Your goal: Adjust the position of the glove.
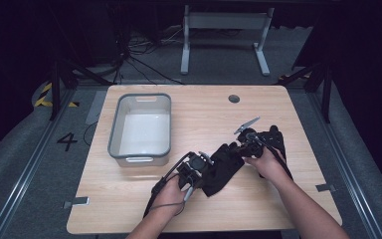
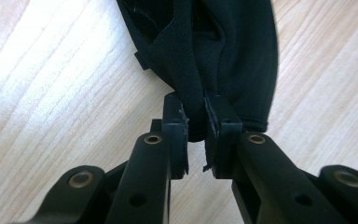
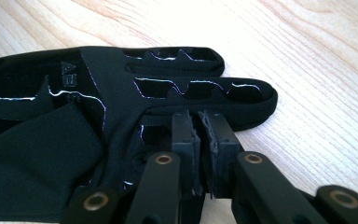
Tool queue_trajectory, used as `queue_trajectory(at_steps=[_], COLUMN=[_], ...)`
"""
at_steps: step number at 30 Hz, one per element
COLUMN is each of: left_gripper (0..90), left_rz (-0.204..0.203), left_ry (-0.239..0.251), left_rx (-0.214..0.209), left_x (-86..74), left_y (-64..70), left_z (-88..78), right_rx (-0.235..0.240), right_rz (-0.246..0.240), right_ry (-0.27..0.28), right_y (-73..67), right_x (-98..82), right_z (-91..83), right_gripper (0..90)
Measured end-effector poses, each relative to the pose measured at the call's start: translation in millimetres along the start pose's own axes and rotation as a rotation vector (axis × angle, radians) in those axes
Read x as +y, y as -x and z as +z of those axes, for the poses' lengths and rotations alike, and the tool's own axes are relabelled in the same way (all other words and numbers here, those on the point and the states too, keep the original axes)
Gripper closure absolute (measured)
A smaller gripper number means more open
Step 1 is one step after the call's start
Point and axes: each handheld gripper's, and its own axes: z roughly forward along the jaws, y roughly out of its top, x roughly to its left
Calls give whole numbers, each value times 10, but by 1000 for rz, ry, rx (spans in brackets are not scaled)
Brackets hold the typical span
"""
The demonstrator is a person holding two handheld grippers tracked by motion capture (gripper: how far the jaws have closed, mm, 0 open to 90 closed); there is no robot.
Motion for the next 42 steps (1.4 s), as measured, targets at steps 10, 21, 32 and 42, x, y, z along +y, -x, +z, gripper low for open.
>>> queue_trajectory(at_steps=[10, 21, 32, 42], left_gripper=[801, 798, 795, 793], left_rz=[21, 48, 88, 128], left_ry=[35, 54, -27, -165], left_rx=[-19, 38, -9, -46], left_x=[-24, -40, -3, 11], left_y=[-2, -87, -57, -3], left_z=[-252, -434, -401, -178], right_rx=[8, 16, 48, 88], right_rz=[0, -20, -37, -46], right_ry=[55, 131, 108, 42], right_y=[-84, -368, -609, -771], right_x=[-63, -379, -702, -902], right_z=[-262, -655, -755, -629], right_gripper=[851, 850, 854, 855])
